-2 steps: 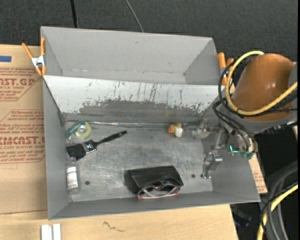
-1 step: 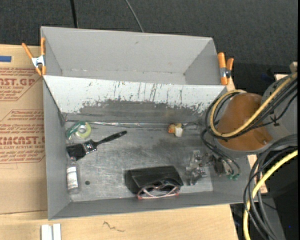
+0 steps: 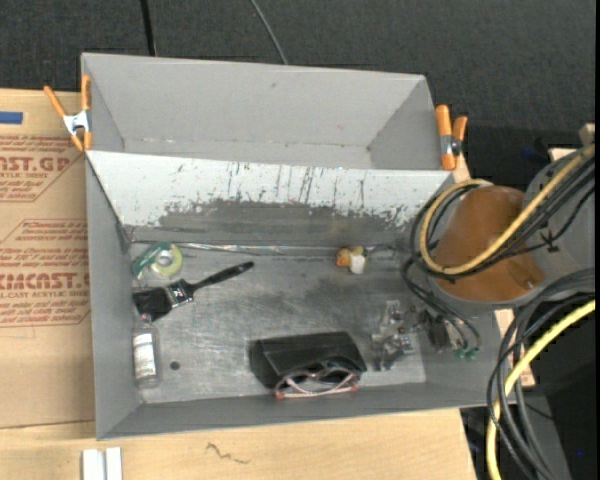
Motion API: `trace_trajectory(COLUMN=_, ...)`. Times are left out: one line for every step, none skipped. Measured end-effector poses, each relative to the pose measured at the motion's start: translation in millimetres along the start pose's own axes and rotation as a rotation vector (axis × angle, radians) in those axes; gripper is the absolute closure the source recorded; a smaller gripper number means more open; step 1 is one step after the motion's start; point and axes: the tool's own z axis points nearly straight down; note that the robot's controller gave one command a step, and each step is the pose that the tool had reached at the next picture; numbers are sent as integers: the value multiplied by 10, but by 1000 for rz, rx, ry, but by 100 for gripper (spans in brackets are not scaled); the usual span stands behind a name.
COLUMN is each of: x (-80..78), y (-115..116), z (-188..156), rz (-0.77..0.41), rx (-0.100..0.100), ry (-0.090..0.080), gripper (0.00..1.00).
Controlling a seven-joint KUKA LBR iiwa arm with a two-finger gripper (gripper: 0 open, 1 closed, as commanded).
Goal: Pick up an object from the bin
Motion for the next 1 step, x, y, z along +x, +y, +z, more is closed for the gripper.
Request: trace_trajectory(x=4, y=7, z=-21, rz=2, rx=0, ry=2, gripper=100)
